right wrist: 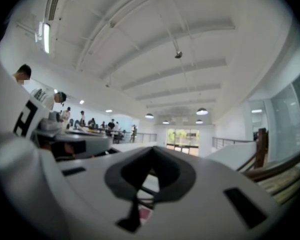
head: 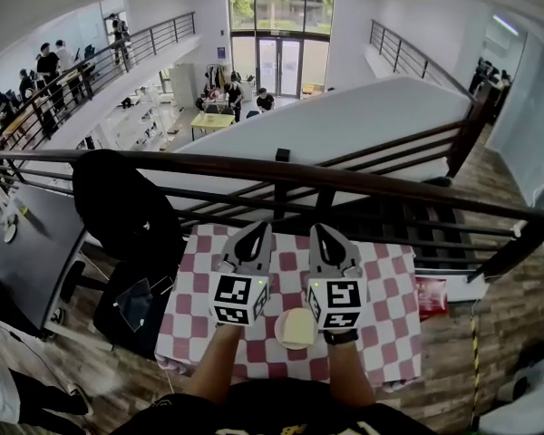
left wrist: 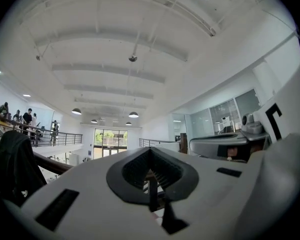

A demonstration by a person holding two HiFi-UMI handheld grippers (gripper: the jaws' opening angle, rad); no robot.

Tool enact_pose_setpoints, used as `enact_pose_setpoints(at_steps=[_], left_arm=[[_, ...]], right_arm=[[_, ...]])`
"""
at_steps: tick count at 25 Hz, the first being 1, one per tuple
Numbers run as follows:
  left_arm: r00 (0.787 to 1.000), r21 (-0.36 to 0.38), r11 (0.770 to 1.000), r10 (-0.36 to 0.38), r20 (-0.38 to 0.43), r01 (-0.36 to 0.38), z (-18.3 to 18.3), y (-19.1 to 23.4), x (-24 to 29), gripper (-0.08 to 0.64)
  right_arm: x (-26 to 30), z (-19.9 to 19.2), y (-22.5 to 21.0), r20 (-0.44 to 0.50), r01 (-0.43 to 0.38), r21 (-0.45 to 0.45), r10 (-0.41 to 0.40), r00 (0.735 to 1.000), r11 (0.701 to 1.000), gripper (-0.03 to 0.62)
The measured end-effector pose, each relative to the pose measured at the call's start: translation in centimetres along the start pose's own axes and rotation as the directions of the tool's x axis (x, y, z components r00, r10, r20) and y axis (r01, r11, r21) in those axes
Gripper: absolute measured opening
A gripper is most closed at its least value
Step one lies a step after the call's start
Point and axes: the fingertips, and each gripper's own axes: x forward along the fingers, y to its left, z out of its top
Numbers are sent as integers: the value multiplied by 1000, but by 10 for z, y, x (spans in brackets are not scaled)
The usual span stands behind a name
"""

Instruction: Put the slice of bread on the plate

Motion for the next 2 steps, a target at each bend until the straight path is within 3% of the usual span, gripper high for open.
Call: enact_pose_setpoints(at_steps=[2], left_arm=[[1000, -1, 1000, 11, -26, -11, -11, 1, -2, 18]], right_arm=[[-2, 1, 1, 5, -2, -5, 2, 1000, 1000, 14]])
